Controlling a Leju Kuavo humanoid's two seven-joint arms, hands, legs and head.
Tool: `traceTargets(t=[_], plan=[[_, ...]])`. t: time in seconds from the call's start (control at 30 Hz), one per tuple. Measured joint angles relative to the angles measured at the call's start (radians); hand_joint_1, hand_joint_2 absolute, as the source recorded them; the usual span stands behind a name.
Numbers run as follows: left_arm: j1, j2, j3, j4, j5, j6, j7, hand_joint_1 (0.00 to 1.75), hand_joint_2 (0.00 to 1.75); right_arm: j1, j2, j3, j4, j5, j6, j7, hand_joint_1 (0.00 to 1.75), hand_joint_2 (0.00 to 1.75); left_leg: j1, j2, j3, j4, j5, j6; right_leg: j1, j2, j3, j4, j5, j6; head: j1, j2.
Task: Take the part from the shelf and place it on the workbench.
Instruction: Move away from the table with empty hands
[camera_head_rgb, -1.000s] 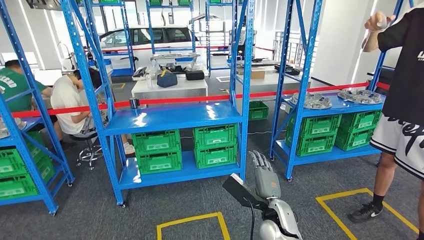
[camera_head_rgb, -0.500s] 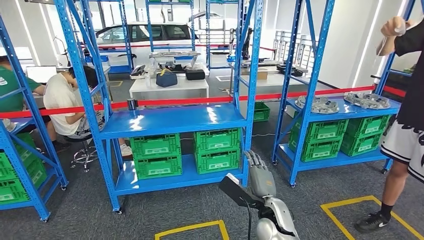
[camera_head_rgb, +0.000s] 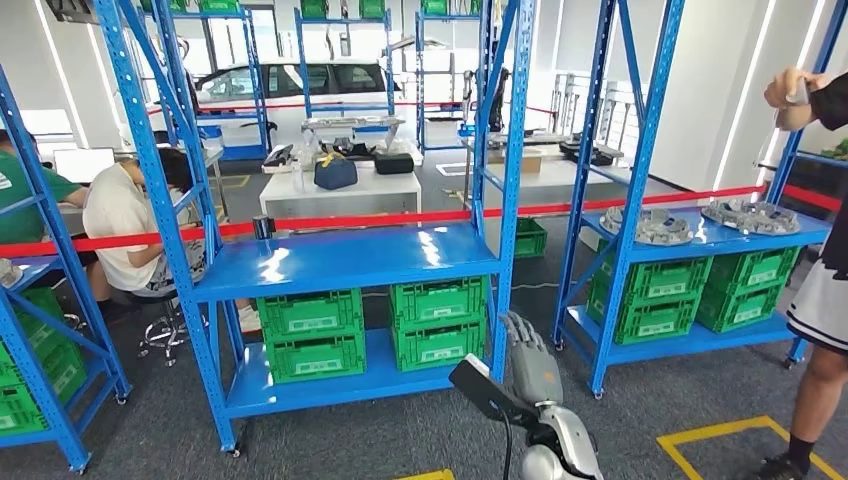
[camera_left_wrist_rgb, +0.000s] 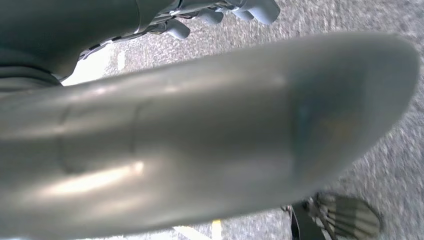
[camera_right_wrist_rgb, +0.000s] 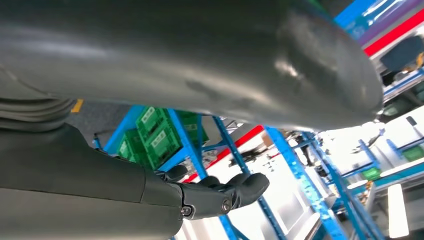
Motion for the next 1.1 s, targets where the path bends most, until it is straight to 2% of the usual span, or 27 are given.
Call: traceTargets(t=[0.07, 0.13, 0.17, 0.2, 0.23, 0.3, 0.33, 0.37, 0.4, 0.47, 0.5, 0.53, 0.6, 0.67, 0.7, 0.73, 0.77, 0.8, 0.83, 0.87, 0.9, 0.93, 1.0, 1.03, 1.07, 1.1], plan=[[-0.003, 0.001, 0.0, 0.0, -0.002, -0.003, 0.003, 0.0, 0.0, 0.005, -0.005, -0.004, 0.002, -0.006, -0.002, -0.003, 0.0, 0.0, 0.003, 0.005, -0.062, 0.098, -0.018, -0.01, -0.003, 0.0, 0.02, -0.002, -0.014, -0.01, -0.002, 0.0], [-0.005, 0.001, 0.0, 0.0, -0.004, -0.005, 0.004, 0.0, 0.0, 0.019, -0.009, -0.008, 0.007, -0.01, -0.002, -0.007, 0.0, 0.0, 0.007, 0.007, -0.139, 0.197, -0.069, -0.018, -0.004, 0.002, 0.036, -0.002, -0.031, -0.012, -0.003, 0.0], [-0.005, 0.001, 0.0, 0.0, -0.006, -0.005, 0.005, 0.0, 0.0, 0.027, -0.01, -0.009, 0.009, -0.012, -0.002, -0.008, 0.0, 0.0, 0.008, 0.008, -0.168, 0.221, -0.086, -0.019, -0.005, 0.003, 0.045, -0.002, -0.039, -0.011, -0.003, 0.0], [-0.004, 0.002, 0.0, 0.0, -0.007, -0.005, 0.006, 0.0, 0.0, 0.034, -0.012, -0.011, 0.011, -0.013, -0.002, -0.009, 0.0, 0.0, 0.009, 0.009, -0.184, 0.217, -0.086, -0.021, -0.005, 0.004, 0.056, -0.002, -0.048, -0.009, -0.003, 0.0], [-0.003, 0.002, 0.0, 0.0, -0.008, -0.005, 0.007, 0.0, 0.0, 0.038, -0.014, -0.012, 0.013, -0.013, -0.002, -0.009, 0.0, 0.0, 0.01, 0.01, -0.184, 0.183, -0.063, -0.021, -0.007, 0.005, 0.068, -0.002, -0.058, -0.007, -0.003, 0.0], [-0.001, 0.003, 0.0, 0.001, -0.008, -0.005, 0.008, 0.0, 0.0, 0.041, -0.015, -0.014, 0.014, -0.016, 0.0, -0.009, 0.0, 0.0, 0.009, 0.012, -0.156, 0.053, 0.035, -0.019, -0.009, 0.005, 0.093, -0.001, -0.079, 0.0, -0.003, 0.0], [0.0, 0.004, 0.0, 0.001, -0.007, -0.005, 0.007, 0.0, 0.0, 0.041, -0.016, -0.015, 0.016, -0.019, 0.002, -0.009, 0.0, 0.0, 0.008, 0.013, -0.141, -0.003, 0.069, -0.014, -0.008, 0.005, 0.102, -0.001, -0.089, 0.005, -0.004, 0.0], [0.001, 0.004, 0.0, 0.002, -0.004, -0.005, 0.006, 0.0, 0.0, 0.043, -0.018, -0.016, 0.017, -0.026, 0.007, -0.009, 0.0, 0.0, 0.006, 0.014, -0.128, -0.04, 0.091, -0.008, -0.008, 0.006, 0.109, -0.003, -0.098, 0.011, -0.004, 0.0], [0.003, 0.004, 0.0, 0.002, 0.0, -0.004, 0.005, 0.0, 0.0, 0.048, -0.02, -0.018, 0.02, -0.036, 0.013, -0.009, 0.0, 0.0, 0.005, 0.015, -0.122, -0.054, 0.093, -0.001, -0.007, 0.006, 0.116, -0.004, -0.103, 0.017, -0.005, 0.0], [0.009, 0.003, 0.0, 0.002, 0.007, -0.003, 0.002, 0.0, 0.0, 0.066, -0.028, -0.028, 0.027, -0.067, 0.028, -0.011, 0.0, 0.0, 0.006, 0.013, -0.104, -0.06, 0.087, 0.014, -0.006, 0.005, 0.124, 0.001, -0.104, 0.029, -0.004, 0.0], [0.012, 0.003, 0.0, 0.002, 0.01, -0.001, 0.001, 0.0, 0.0, 0.08, -0.033, -0.036, 0.032, -0.084, 0.033, -0.012, 0.0, 0.0, 0.008, 0.011, -0.094, -0.063, 0.084, 0.021, -0.006, 0.004, 0.119, 0.021, -0.102, 0.034, -0.004, 0.0], [0.014, 0.002, 0.0, 0.002, 0.012, 0.001, 0.001, 0.0, 0.0, 0.095, -0.039, -0.044, 0.039, -0.1, 0.037, -0.012, 0.0, 0.0, 0.009, 0.009, -0.084, -0.065, 0.08, 0.028, -0.006, 0.003, 0.099, 0.057, -0.103, 0.039, -0.003, 0.0], [0.017, 0.002, 0.001, 0.002, 0.016, 0.007, 0.001, 0.0, 0.0, 0.138, -0.054, -0.061, 0.062, -0.129, 0.04, -0.007, 0.0, 0.0, 0.01, 0.006, -0.067, -0.067, 0.066, 0.038, -0.009, 0.0, 0.024, 0.172, -0.128, 0.049, -0.002, 0.0], [0.022, 0.002, 0.003, 0.002, 0.02, 0.012, 0.003, 0.0, 0.0, 0.204, -0.069, -0.082, 0.093, -0.156, 0.043, 0.006, 0.0, 0.0, 0.01, -0.001, -0.051, -0.067, 0.047, 0.04, -0.01, 0.0, -0.06, 0.265, -0.172, 0.055, -0.002, 0.0], [0.025, 0.002, 0.004, 0.002, 0.021, 0.014, 0.006, 0.0, 0.0, 0.242, -0.075, -0.093, 0.111, -0.17, 0.046, 0.017, 0.0, 0.0, 0.01, -0.004, -0.039, -0.067, 0.037, 0.04, -0.01, 0.0, -0.084, 0.272, -0.178, 0.054, -0.001, 0.0], [0.029, 0.002, 0.004, 0.002, 0.021, 0.015, 0.01, 0.0, 0.0, 0.279, -0.08, -0.105, 0.127, -0.183, 0.051, 0.029, 0.0, 0.0, 0.009, -0.006, -0.026, -0.067, 0.026, 0.038, -0.01, 0.0, -0.091, 0.245, -0.162, 0.052, -0.001, 0.0], [0.032, 0.001, 0.005, 0.003, 0.02, 0.016, 0.013, 0.0, 0.0, 0.312, -0.083, -0.116, 0.141, -0.196, 0.055, 0.044, 0.0, 0.0, 0.008, -0.007, -0.013, -0.067, 0.015, 0.036, -0.01, -0.001, -0.082, 0.189, -0.126, 0.049, -0.001, 0.0], [0.034, 0.0, 0.005, 0.003, 0.019, 0.016, 0.016, 0.0, 0.0, 0.343, -0.086, -0.128, 0.156, -0.209, 0.06, 0.061, 0.0, 0.0, 0.008, -0.007, -0.002, -0.067, 0.004, 0.034, -0.01, -0.004, -0.065, 0.121, -0.073, 0.044, -0.001, 0.0], [0.035, -0.001, 0.005, 0.003, 0.019, 0.017, 0.018, 0.0, 0.0, 0.372, -0.088, -0.14, 0.171, -0.22, 0.063, 0.081, 0.0, 0.0, 0.007, -0.008, 0.011, -0.066, -0.008, 0.03, -0.007, -0.009, -0.048, 0.065, -0.036, 0.04, -0.002, 0.0], [0.036, -0.002, 0.005, 0.003, 0.018, 0.017, 0.018, 0.0, 0.0, 0.401, -0.09, -0.153, 0.185, -0.231, 0.066, 0.104, 0.0, 0.0, 0.007, -0.009, 0.019, -0.067, -0.02, 0.025, -0.003, -0.013, -0.031, 0.031, -0.015, 0.036, -0.001, 0.0], [0.036, -0.002, 0.005, 0.003, 0.016, 0.017, 0.018, 0.0, 0.0, 0.431, -0.091, -0.167, 0.198, -0.242, 0.069, 0.127, 0.0, 0.0, 0.007, -0.01, 0.03, -0.068, -0.03, 0.019, 0.001, -0.016, -0.019, 0.016, -0.006, 0.031, -0.001, 0.0], [0.037, -0.002, 0.005, 0.003, 0.014, 0.017, 0.018, 0.0, 0.0, 0.459, -0.092, -0.181, 0.208, -0.25, 0.07, 0.147, 0.0, 0.0, 0.007, -0.01, 0.042, -0.066, -0.037, 0.012, 0.004, -0.017, -0.011, 0.016, -0.016, 0.025, -0.002, 0.0], [0.037, -0.001, 0.006, 0.003, 0.011, 0.016, 0.016, 0.0, 0.0, 0.502, -0.092, -0.208, 0.221, -0.264, 0.069, 0.173, 0.0, 0.0, 0.007, -0.007, 0.045, -0.037, -0.037, 0.001, 0.0, -0.013, 0.01, 0.014, -0.019, 0.012, -0.002, 0.0], [0.035, -0.001, 0.006, 0.004, 0.01, 0.015, 0.014, 0.0, 0.0, 0.52, -0.093, -0.221, 0.228, -0.273, 0.072, 0.187, 0.0, 0.0, 0.007, -0.004, 0.027, 0.003, -0.034, -0.004, -0.003, -0.012, 0.019, 0.012, -0.024, 0.006, -0.003, 0.0], [0.033, -0.001, 0.006, 0.004, 0.01, 0.014, 0.011, 0.0, 0.0, 0.538, -0.094, -0.236, 0.238, -0.284, 0.08, 0.208, 0.0, 0.0, 0.008, 0.0, -0.005, 0.058, -0.04, -0.009, -0.005, -0.011, 0.029, 0.011, -0.029, 0.001, -0.003, 0.0], [0.031, 0.0, 0.006, 0.004, 0.01, 0.011, 0.007, 0.0, 0.0, 0.56, -0.094, -0.253, 0.249, -0.297, 0.092, 0.236, 0.0, 0.44, 0.008, 0.004, -0.045, 0.122, -0.059, -0.014, -0.005, -0.012, 0.037, 0.009, -0.035, -0.003, -0.004, 0.0]])
